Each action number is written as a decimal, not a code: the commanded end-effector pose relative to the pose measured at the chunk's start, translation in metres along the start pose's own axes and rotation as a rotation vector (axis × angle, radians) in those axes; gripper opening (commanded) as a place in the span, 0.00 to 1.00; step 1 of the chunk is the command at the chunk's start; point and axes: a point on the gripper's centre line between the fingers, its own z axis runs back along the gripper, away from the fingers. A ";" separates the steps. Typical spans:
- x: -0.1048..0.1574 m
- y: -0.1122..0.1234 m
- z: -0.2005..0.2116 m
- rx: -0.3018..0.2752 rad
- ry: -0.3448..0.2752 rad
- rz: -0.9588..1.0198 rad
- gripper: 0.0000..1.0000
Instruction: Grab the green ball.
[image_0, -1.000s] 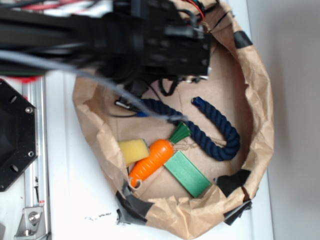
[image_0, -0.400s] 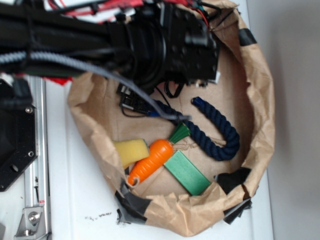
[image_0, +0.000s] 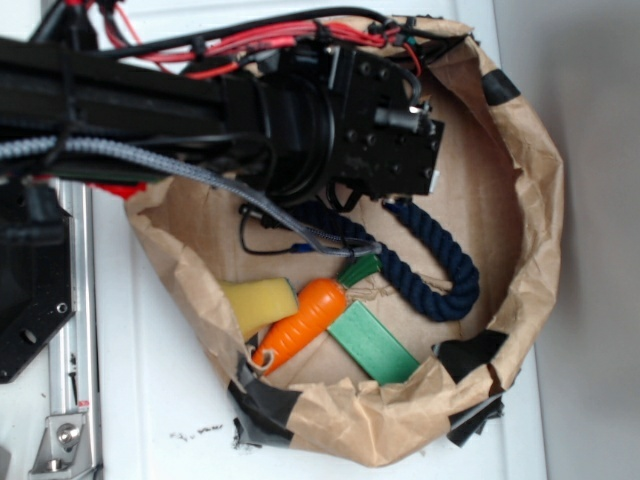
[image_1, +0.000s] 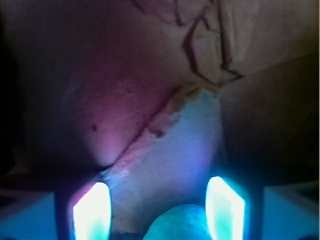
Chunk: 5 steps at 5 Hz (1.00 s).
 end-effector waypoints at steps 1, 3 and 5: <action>-0.034 0.018 0.056 -0.044 -0.182 0.159 1.00; -0.039 0.022 0.031 -0.025 -0.062 0.205 1.00; -0.028 0.011 0.015 -0.034 -0.064 0.160 1.00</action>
